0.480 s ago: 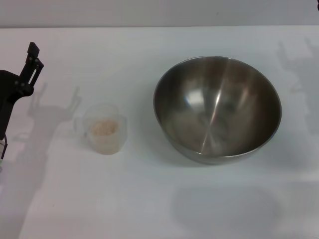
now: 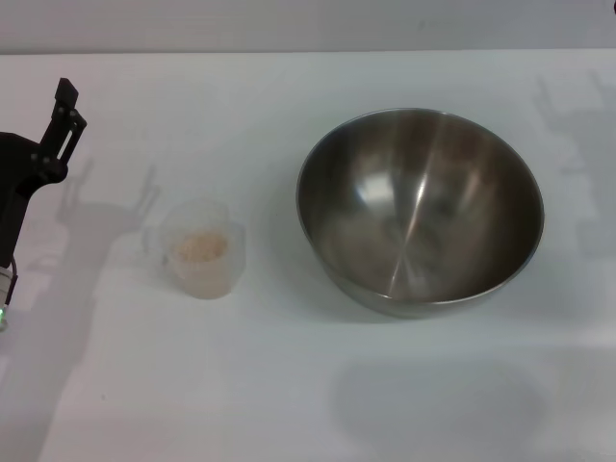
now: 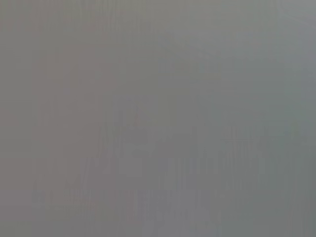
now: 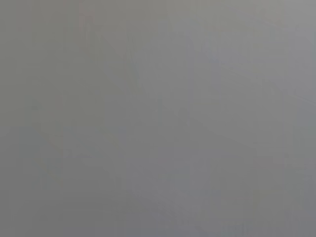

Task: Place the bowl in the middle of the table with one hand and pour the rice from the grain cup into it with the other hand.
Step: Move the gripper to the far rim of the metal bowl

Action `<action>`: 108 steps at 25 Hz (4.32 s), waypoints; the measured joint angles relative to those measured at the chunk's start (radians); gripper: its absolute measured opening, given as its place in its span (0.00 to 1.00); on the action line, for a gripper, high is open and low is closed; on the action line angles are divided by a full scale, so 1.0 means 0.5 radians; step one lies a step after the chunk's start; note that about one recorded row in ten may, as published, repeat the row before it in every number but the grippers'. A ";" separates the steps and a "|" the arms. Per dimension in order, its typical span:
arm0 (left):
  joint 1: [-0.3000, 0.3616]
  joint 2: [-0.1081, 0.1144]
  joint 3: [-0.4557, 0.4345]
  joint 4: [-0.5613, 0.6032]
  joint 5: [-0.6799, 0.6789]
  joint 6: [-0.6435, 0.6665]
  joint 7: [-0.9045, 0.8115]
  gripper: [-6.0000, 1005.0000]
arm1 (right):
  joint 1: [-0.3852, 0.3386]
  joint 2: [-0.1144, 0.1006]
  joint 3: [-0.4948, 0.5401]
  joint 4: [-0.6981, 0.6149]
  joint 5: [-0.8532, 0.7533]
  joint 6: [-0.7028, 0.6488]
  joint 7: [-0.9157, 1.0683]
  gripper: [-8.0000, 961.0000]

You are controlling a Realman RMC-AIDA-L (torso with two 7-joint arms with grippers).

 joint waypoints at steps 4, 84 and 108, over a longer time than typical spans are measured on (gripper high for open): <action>-0.002 -0.003 0.000 -0.001 0.000 -0.001 0.001 0.84 | -0.038 0.008 -0.012 -0.002 -0.009 -0.041 -0.237 0.78; -0.022 0.000 -0.154 0.023 -0.003 -0.002 -0.009 0.84 | 0.447 -0.027 1.084 -1.769 0.088 5.458 -0.707 0.54; -0.025 0.003 -0.171 0.016 -0.003 0.011 -0.009 0.84 | 0.281 -0.014 1.112 -2.213 0.339 5.500 -0.987 0.03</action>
